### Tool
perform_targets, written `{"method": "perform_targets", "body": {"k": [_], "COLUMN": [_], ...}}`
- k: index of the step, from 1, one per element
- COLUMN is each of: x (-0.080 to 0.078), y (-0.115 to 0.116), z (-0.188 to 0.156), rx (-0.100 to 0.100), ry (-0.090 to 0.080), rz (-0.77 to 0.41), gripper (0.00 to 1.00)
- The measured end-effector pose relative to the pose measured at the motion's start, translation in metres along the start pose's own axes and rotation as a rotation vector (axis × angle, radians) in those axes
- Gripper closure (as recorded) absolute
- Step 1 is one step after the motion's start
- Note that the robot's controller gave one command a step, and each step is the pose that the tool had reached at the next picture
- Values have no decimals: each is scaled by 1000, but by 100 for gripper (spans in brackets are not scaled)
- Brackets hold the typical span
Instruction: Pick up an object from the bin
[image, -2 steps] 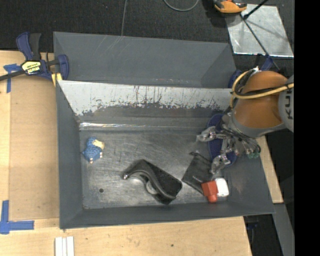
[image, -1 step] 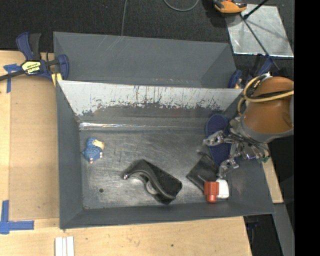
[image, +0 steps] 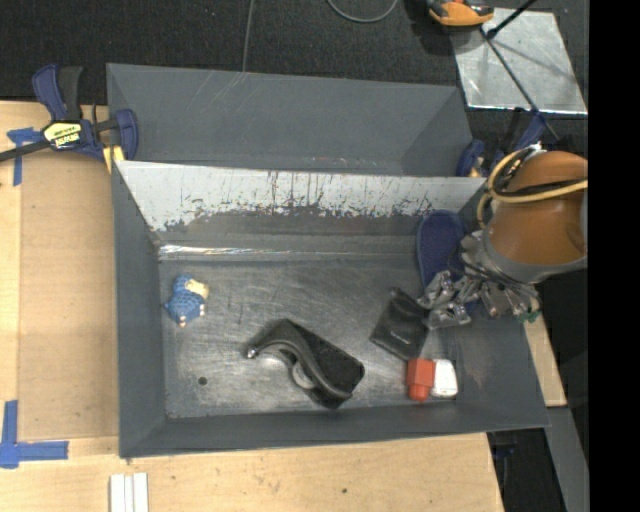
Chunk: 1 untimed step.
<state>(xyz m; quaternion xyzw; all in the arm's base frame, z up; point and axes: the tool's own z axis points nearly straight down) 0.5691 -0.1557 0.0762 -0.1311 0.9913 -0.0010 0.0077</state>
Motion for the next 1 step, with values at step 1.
{"method": "perform_targets", "body": {"k": [1], "x": [-4], "y": [-1], "z": [-138], "rx": [2], "ry": [3], "rz": [-2], "gripper": [100]}}
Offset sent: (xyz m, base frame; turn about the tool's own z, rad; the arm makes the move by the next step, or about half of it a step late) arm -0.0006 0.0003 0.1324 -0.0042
